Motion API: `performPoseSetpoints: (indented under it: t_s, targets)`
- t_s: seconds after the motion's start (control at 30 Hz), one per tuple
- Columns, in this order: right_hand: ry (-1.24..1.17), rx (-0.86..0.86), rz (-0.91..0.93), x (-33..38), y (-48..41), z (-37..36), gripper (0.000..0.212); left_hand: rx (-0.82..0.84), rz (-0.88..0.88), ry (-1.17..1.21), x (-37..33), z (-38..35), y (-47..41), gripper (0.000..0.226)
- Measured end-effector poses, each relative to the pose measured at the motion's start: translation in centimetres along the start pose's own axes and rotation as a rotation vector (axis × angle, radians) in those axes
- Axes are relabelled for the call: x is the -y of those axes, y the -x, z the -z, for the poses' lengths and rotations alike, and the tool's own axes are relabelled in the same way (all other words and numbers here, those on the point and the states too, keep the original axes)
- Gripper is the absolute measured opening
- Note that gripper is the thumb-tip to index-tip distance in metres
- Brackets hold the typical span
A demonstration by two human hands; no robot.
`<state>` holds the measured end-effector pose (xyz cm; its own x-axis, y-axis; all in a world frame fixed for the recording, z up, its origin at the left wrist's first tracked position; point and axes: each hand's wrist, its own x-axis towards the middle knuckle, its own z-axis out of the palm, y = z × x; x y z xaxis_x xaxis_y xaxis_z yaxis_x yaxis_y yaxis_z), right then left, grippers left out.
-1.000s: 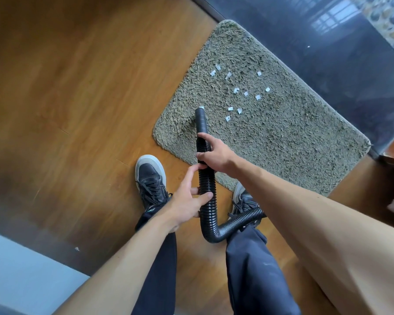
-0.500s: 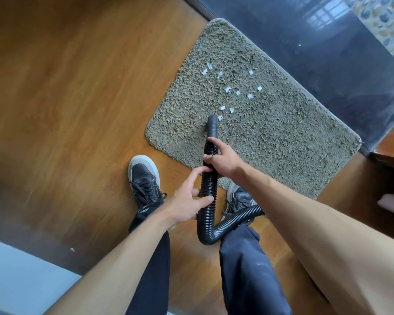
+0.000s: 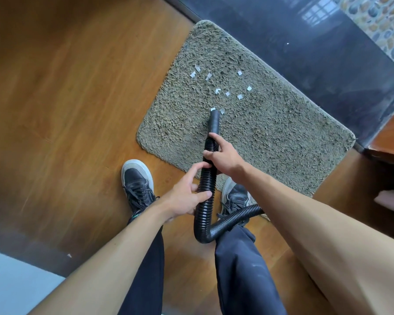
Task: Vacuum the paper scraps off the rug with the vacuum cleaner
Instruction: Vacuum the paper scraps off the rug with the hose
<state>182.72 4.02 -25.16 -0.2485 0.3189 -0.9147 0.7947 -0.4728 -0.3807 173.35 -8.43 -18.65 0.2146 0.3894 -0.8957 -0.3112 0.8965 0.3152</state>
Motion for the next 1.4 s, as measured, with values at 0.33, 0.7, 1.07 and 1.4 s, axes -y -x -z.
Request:
performPoseSetpoints:
  t_s: [0.33,0.7,1.07,1.4]
  targets:
    - [0.038,0.033,0.01,0.5,-0.4,0.2,0.065,-0.029,0.002,-0.023,-0.3,0.0,-0.2,0.058]
    - [-0.073,-0.026,-0.008,-0.9,-0.5,2.2,0.065,-0.015,-0.009,-0.058,-1.6,-1.4,-1.1,0.058]
    - [-0.018,0.021,0.03,-0.8,-0.6,1.8,0.065,-0.032,-0.001,-0.045,-1.3,-1.7,-0.8,0.056]
    - [0.094,0.045,0.079,-0.5,-0.6,-0.3,0.068,-0.08,0.017,0.034,0.1,-1.0,0.2,0.057]
